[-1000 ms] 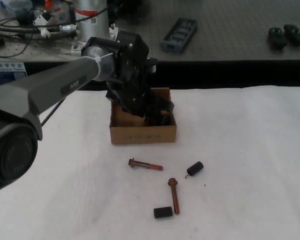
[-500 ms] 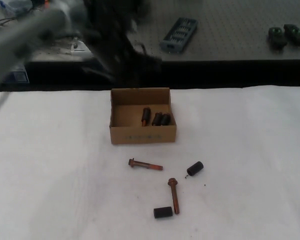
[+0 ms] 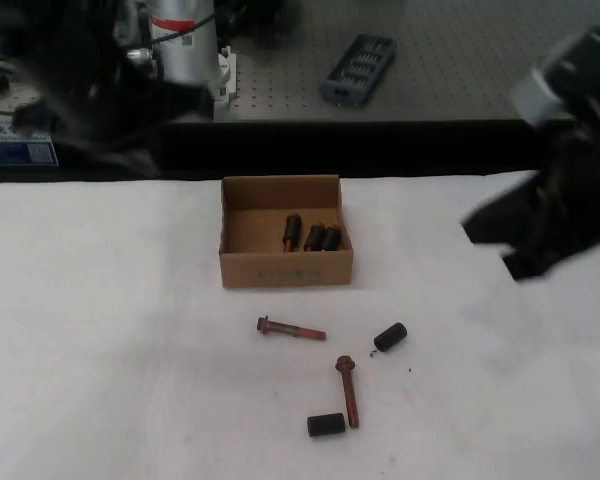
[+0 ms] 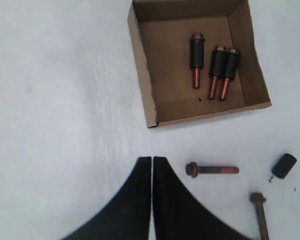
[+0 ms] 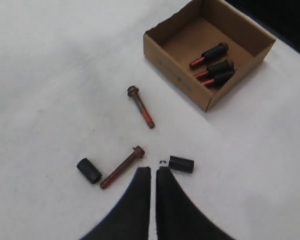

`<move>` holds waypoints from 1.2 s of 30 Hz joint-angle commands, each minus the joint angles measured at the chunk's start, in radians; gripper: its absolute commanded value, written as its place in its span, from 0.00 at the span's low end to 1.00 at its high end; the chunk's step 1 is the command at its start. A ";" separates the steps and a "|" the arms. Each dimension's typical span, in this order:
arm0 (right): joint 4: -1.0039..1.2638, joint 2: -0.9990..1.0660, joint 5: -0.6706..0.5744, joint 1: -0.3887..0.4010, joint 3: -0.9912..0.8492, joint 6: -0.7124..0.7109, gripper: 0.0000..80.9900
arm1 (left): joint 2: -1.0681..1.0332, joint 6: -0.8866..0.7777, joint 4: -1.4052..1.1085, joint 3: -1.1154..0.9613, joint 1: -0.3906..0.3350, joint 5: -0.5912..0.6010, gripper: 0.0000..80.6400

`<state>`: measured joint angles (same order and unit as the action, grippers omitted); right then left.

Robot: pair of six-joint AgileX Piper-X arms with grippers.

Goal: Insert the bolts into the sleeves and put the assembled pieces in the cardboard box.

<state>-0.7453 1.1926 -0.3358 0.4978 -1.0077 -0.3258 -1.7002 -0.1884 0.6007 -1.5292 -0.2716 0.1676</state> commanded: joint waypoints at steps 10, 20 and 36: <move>0.010 0.547 -0.033 0.067 -0.457 -0.071 0.36 | 0.570 -0.036 -0.362 0.773 0.000 0.001 0.01; -0.042 0.918 0.091 0.186 -0.734 -0.183 0.34 | 0.930 -0.036 -0.362 1.016 0.000 0.001 0.01; -0.232 1.072 0.166 0.213 -0.833 -0.296 0.34 | 1.076 0.098 -0.250 1.056 0.000 -0.007 0.01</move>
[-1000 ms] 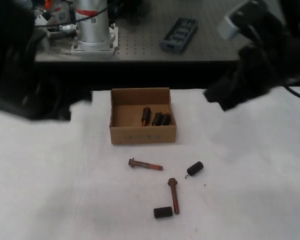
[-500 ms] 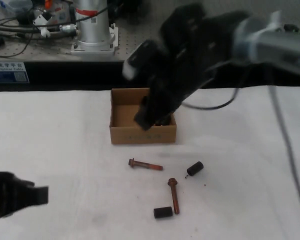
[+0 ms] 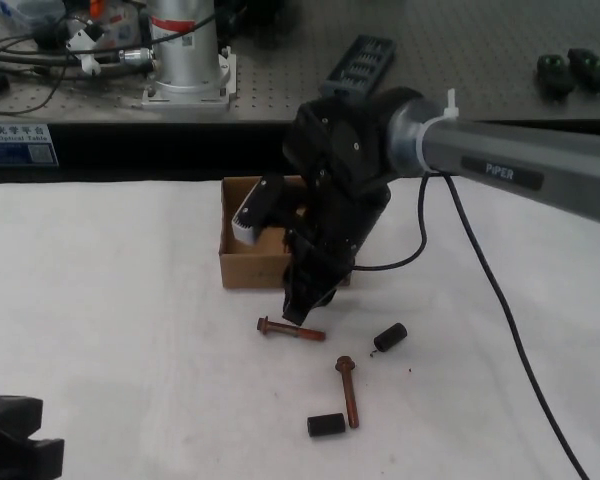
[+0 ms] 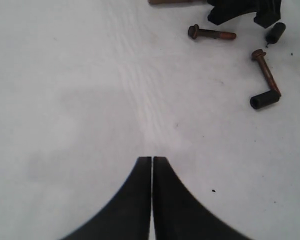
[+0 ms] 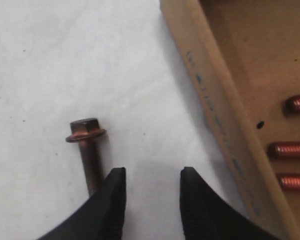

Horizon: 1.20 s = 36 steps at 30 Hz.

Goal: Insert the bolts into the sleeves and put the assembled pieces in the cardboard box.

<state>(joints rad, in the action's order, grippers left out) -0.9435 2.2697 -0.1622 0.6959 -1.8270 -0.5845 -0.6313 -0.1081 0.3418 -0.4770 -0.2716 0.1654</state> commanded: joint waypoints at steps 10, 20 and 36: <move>-0.037 0.008 -0.007 0.052 -0.014 -0.039 0.33 | 0.007 0.017 0.016 0.004 0.000 -0.005 0.01; -0.034 0.026 -0.005 0.063 -0.003 -0.039 0.33 | 0.007 0.017 0.069 0.004 0.000 -0.005 0.01; -0.063 0.017 -0.076 0.063 -0.003 0.085 0.03 | 0.007 0.056 0.069 0.004 0.000 0.221 0.01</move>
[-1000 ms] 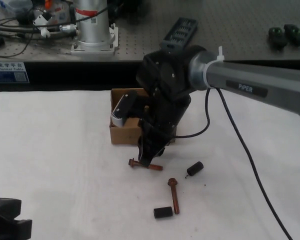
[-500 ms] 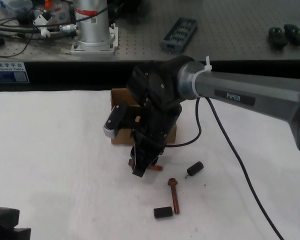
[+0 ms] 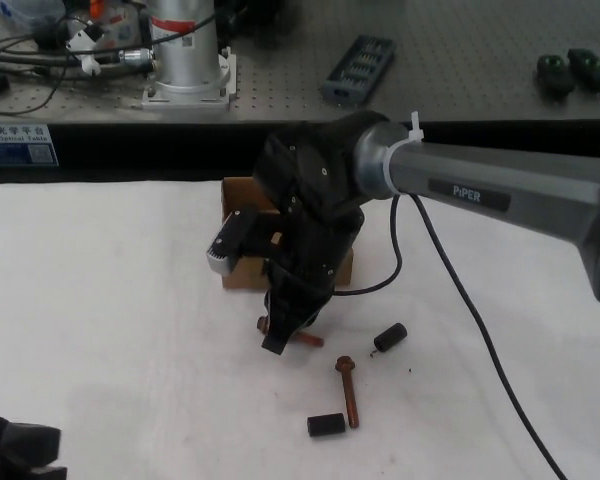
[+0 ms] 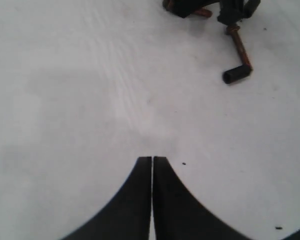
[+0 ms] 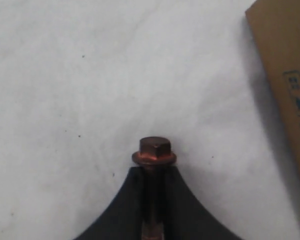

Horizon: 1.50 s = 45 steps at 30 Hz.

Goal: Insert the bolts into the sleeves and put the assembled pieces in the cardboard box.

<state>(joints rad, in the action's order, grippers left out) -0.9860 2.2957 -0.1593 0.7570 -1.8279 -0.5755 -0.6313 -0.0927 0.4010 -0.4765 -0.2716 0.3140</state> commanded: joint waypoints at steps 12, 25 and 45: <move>-0.162 -0.251 -0.149 -0.034 0.008 0.201 0.03 | -0.017 0.254 0.009 -0.003 -0.006 0.302 0.16; -0.162 -0.735 -0.210 -0.167 0.363 0.223 0.03 | -0.378 0.367 0.048 -0.266 -0.204 0.081 0.32; -0.100 -1.674 0.041 -0.410 0.876 0.359 0.03 | -1.082 0.616 0.265 -0.822 -0.457 -0.136 0.32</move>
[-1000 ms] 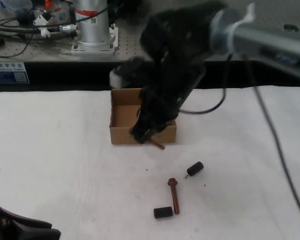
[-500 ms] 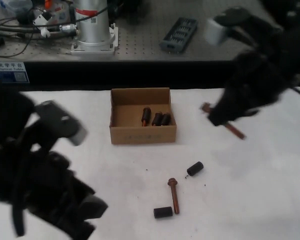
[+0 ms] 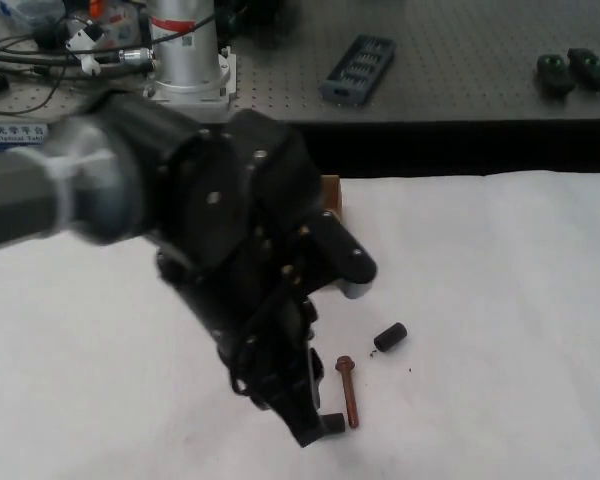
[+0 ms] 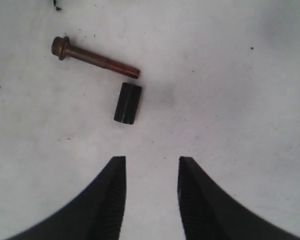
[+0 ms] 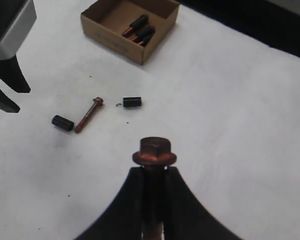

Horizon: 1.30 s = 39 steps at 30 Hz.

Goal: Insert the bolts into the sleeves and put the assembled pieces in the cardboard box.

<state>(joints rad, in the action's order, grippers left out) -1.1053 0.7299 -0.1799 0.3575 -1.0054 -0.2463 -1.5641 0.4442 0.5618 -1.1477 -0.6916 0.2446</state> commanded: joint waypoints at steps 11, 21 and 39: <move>0.010 -0.381 0.075 -0.011 0.171 0.165 0.03 | -0.309 0.150 0.141 -0.204 -0.042 -0.085 0.32; -0.062 -0.397 0.075 -0.011 0.185 0.164 0.03 | -0.348 0.282 0.106 -0.204 -0.042 -0.136 0.32; -0.062 -0.397 0.075 -0.011 0.185 0.164 0.03 | -0.377 0.304 0.011 -0.218 -0.052 -0.130 0.32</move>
<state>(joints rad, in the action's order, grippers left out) -1.1701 0.3383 -0.1016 0.3503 -0.8178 -0.0847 -1.9390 0.7371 0.5563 -1.3567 -0.7351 0.1129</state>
